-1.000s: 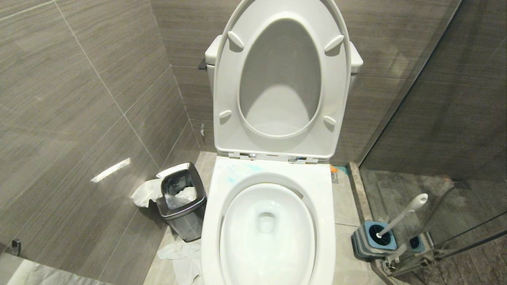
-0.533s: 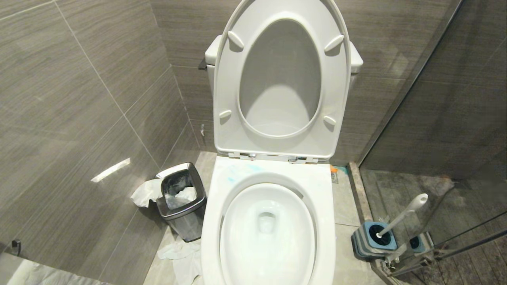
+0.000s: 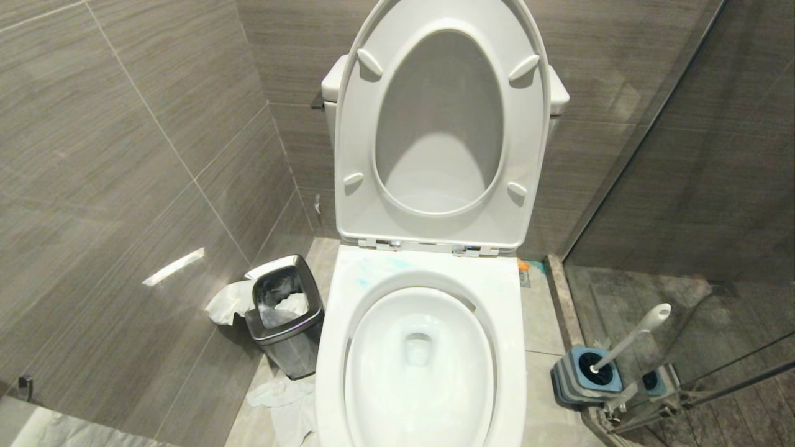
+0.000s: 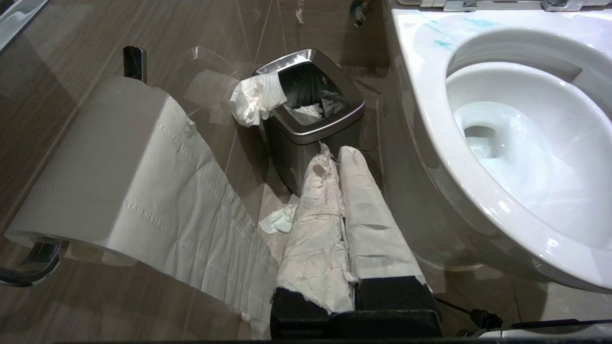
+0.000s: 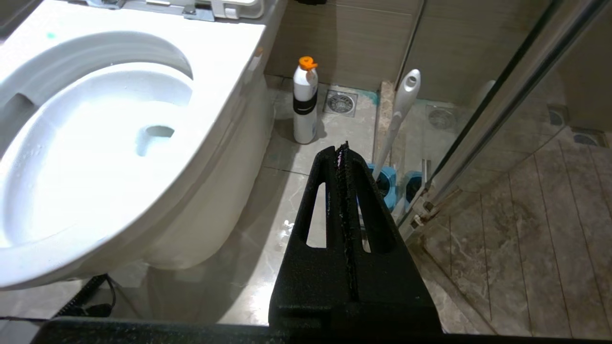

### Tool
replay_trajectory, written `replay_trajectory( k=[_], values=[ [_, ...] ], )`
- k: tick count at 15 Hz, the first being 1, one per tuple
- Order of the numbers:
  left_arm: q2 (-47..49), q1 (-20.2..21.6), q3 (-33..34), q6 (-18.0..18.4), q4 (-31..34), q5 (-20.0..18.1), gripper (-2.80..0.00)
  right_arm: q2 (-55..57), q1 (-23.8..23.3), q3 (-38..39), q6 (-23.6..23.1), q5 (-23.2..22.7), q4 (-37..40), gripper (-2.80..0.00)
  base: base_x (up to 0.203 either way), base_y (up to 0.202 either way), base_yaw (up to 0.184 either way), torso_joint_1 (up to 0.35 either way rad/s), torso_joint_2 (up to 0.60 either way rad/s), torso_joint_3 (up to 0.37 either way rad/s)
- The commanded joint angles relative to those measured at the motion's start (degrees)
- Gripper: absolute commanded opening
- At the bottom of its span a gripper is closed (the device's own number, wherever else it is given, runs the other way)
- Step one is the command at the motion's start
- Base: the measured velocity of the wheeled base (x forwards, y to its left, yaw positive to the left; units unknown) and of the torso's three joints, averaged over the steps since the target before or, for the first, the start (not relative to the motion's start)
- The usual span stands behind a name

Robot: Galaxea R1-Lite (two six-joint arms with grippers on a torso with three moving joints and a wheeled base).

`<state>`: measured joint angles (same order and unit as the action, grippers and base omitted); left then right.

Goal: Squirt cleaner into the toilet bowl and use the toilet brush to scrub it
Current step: Pour in the cleaning agent

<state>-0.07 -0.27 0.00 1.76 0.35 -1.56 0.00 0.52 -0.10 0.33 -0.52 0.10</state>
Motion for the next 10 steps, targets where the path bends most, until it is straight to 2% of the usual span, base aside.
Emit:
replay_trajectory(
  k=[1, 10],
  values=[
    [0.07, 0.00, 0.09, 0.00, 0.00, -0.02, -2.80, 0.09, 0.00, 0.01, -0.42, -0.19, -0.01, -2.80, 0.000, 0.000, 0.000, 0.000, 0.00, 0.000],
    [0.07, 0.00, 0.09, 0.00, 0.00, -0.02, -2.80, 0.35, 0.00, -0.43, -0.24, -0.19, 1.31, -2.80, 0.000, 0.000, 0.000, 0.000, 0.00, 0.000]
  ],
)
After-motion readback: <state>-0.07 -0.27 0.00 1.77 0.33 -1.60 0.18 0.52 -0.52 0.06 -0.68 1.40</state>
